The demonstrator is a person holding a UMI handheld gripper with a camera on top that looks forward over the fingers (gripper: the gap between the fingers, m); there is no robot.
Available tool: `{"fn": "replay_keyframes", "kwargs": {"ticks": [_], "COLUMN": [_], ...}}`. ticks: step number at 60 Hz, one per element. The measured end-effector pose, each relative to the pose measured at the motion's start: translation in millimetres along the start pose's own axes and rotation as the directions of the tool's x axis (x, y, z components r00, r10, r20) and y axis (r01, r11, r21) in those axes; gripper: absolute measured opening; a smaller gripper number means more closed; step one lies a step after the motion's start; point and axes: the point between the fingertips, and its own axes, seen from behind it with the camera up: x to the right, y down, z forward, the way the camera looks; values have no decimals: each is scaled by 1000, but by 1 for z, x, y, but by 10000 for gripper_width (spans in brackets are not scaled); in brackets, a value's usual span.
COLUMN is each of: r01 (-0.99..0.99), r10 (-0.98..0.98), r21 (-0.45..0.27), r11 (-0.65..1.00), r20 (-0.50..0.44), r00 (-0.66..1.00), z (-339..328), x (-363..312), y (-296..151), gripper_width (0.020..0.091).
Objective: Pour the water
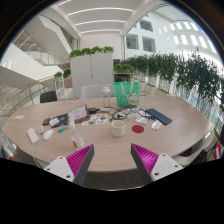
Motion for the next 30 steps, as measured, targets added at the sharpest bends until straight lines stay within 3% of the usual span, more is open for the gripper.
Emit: {"fn": "replay_keyframes", "kwargs": {"ticks": [6,16,30], "r01": [14,58,13], "r10": [-14,-72,-46], "r21": [-12,88,108], "r11": [1000,994,994], "r20": [33,171,308], "r00": [999,983,950], "z": [9,71,149], "x": [-8,-37,-114], "y": [1,-3,25], "gripper_width": [828,826,828]}}
